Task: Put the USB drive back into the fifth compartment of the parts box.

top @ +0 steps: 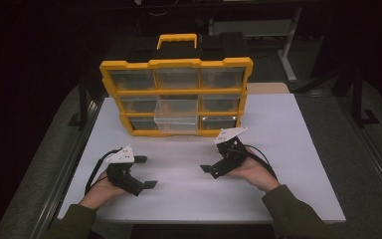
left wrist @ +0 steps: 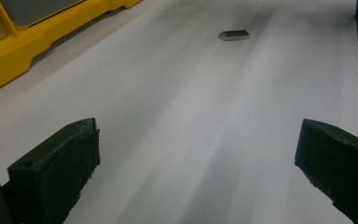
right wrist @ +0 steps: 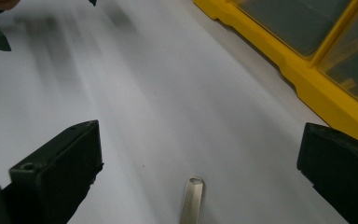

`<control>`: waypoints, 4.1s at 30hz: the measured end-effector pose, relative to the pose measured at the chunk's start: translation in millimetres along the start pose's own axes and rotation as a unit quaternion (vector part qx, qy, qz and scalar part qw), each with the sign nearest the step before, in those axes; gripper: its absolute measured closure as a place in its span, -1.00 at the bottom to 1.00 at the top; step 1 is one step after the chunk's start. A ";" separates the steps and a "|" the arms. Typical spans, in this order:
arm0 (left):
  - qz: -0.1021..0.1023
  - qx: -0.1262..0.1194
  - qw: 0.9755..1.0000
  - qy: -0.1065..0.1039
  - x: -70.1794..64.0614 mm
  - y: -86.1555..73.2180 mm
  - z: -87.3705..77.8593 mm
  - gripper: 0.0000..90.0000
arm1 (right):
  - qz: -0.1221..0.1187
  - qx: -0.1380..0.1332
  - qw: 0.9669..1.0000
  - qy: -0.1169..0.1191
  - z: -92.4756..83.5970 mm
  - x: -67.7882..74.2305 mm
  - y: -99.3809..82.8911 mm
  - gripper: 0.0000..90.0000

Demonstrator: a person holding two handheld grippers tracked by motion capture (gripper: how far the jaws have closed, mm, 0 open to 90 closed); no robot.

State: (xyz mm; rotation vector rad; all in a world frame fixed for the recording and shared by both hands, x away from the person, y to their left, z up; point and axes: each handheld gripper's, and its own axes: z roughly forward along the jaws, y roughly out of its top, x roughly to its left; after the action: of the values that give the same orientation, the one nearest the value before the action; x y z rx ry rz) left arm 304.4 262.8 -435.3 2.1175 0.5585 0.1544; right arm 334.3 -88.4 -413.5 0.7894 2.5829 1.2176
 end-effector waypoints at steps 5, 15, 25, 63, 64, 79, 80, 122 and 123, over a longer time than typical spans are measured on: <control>0.001 0.000 1.000 0.000 -0.3 0.1 0.0 -1.00 | -0.001 0.012 1.000 -0.001 4.4 1.7 -1.8 -1.00; 0.003 0.003 1.000 0.002 -1.0 -0.7 -0.2 -1.00 | -0.002 0.026 1.000 -0.001 8.2 0.5 -5.4 -1.00; 0.004 0.003 1.000 0.002 -2.3 -1.2 -0.4 -1.00 | -0.002 0.038 0.999 0.000 10.3 0.9 -10.4 -1.00; 0.005 0.005 1.000 0.000 -2.7 -1.9 -0.2 -1.00 | -0.008 0.077 0.997 -0.003 17.3 -1.1 -25.2 -0.70; 0.005 0.006 1.000 0.000 -2.6 -2.0 -0.3 -1.00 | -0.007 0.077 0.997 -0.003 17.5 -1.1 -25.2 -0.69; 0.005 0.006 1.000 0.001 -2.7 -1.9 -0.3 -1.00 | -0.007 0.072 0.997 0.000 17.4 0.2 -24.1 -0.13; 0.005 0.006 1.000 0.001 -2.7 -1.9 -0.4 -1.00 | -0.007 0.072 0.997 0.000 17.5 0.2 -24.1 -0.09; 0.005 0.005 1.000 0.000 -2.8 -1.8 -0.1 -1.00 | -0.011 0.106 0.994 -0.011 23.6 2.4 -26.0 0.74; 0.005 0.005 1.000 0.000 -2.7 -1.9 0.0 -1.00 | -0.010 0.106 0.994 -0.010 23.5 2.2 -25.9 0.74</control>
State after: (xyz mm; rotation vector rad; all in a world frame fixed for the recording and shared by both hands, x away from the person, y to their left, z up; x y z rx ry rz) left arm 301.3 262.5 -436.6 2.1295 0.5493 0.1573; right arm 331.2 -85.2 -448.2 0.8064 2.7276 0.9347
